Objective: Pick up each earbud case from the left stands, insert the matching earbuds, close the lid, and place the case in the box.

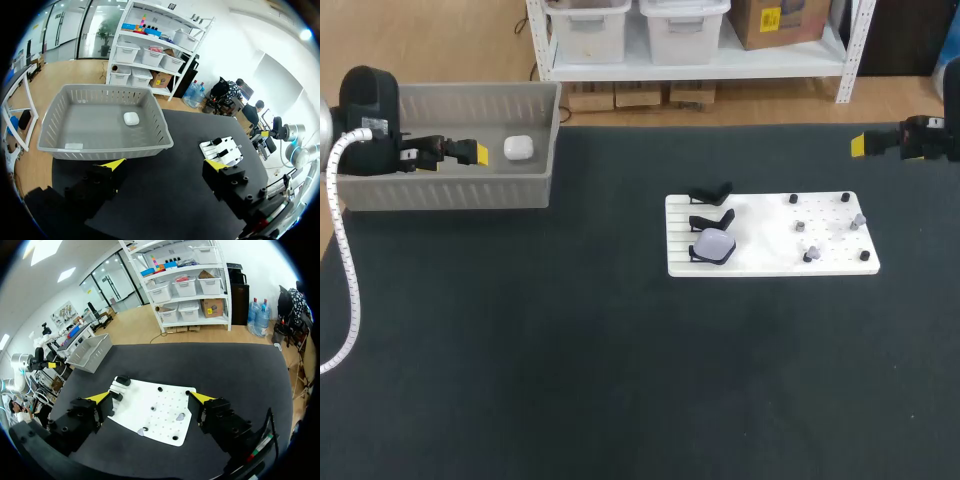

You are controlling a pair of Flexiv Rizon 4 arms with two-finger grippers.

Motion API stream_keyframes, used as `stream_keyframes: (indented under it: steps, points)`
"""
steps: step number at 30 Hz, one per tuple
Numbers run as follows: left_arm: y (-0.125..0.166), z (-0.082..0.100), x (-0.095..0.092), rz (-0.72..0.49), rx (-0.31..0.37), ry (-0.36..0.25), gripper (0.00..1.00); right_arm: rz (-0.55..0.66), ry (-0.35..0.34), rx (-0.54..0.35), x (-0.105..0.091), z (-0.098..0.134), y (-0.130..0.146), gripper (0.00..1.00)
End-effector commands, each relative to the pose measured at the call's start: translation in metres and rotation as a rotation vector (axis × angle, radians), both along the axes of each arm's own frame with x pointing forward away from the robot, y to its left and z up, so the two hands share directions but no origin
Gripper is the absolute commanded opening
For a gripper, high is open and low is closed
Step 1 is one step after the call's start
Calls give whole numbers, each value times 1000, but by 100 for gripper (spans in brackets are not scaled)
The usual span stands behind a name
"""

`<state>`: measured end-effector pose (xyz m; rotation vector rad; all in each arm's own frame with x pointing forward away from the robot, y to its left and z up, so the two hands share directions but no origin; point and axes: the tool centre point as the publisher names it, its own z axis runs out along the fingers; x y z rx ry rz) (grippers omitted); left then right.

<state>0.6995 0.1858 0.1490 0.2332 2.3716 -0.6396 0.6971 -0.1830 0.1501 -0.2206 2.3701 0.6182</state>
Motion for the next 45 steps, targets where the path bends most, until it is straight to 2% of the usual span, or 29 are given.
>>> stream_keyframes:
  steps: [1, 15, 20, 21, 22, 24, 26, 35, 40, 45]
  points:
    - [-1, 1, 0, 3, 6, 5, 100, 2, -1, 2, 1, -1, 0, 100]
    - [-1, 1, 0, 3, 6, 5, 100, 2, -1, 2, 1, -1, 0, 100]
    - [-10, 13, -2, -185, -27, -142, 100, 2, -1, 2, 1, -1, 0, 100]
    - [-12, 15, -4, -254, -50, -208, 100, 2, -1, 2, 1, -1, 0, 100]
    - [-13, 17, -7, -318, -52, -249, 100, 2, -1, 2, 1, -1, 0, 100]
    - [-16, 21, -9, -418, -84, -285, 100, 2, -1, 2, 1, -1, 0, 100]
    - [-21, 24, -9, -481, -82, -332, 100, 2, -1, 2, 1, -1, 0, 100]
    - [-53, 29, -17, -832, -87, -443, 100, 2, -1, 2, 1, -1, 0, 100]
    - [-68, 29, -23, -1018, -111, -463, 100, 2, -1, 2, 1, -1, 0, 100]
    - [-68, 29, -23, -1018, -111, -463, 100, 2, -1, 2, 1, -1, 0, 100]
